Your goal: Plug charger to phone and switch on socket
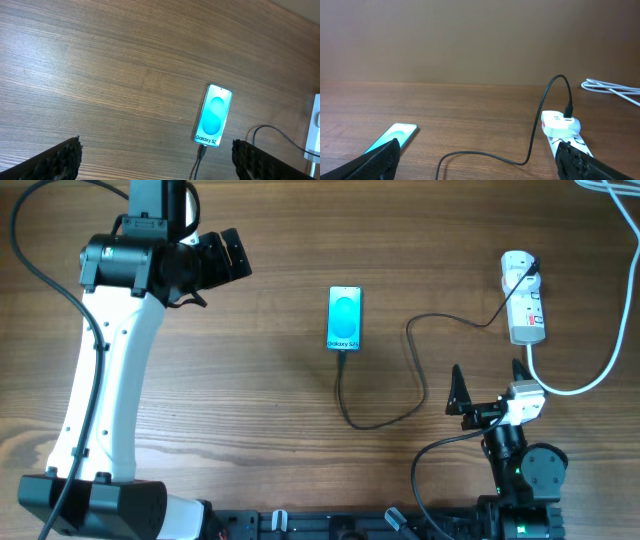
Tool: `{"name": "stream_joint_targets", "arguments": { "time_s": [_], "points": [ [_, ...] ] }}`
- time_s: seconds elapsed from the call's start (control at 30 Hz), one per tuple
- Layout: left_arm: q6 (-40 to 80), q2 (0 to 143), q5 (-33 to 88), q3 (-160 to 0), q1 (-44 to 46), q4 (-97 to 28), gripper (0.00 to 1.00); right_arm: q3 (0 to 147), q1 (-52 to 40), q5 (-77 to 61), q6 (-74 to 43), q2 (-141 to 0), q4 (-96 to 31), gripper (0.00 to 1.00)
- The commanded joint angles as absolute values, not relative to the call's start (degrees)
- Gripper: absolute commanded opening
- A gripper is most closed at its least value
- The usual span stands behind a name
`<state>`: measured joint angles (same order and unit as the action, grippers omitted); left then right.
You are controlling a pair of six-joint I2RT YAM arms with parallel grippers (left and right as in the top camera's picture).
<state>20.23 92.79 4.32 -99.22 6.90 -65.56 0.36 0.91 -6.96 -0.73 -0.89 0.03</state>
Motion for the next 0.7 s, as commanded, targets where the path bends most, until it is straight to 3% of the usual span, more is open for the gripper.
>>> {"name": "stream_joint_targets", "arguments": {
  "time_s": [0.0, 0.4, 0.67],
  "points": [
    [19.8, 93.1, 3.8, -98.9, 6.6, -65.4, 1.0, 0.3, 0.5, -6.0, -0.2, -0.2, 0.2, 1.0],
    [19.8, 92.5, 3.7, -98.9, 6.6, -66.5, 1.0, 0.3, 0.5, -6.0, -0.1, -0.2, 0.2, 1.0],
    [19.8, 81.7, -1.5, -89.4, 6.6, -66.2, 1.0, 0.3, 0.5, -6.0, -0.2, -0.2, 0.2, 1.0]
  ]
}}
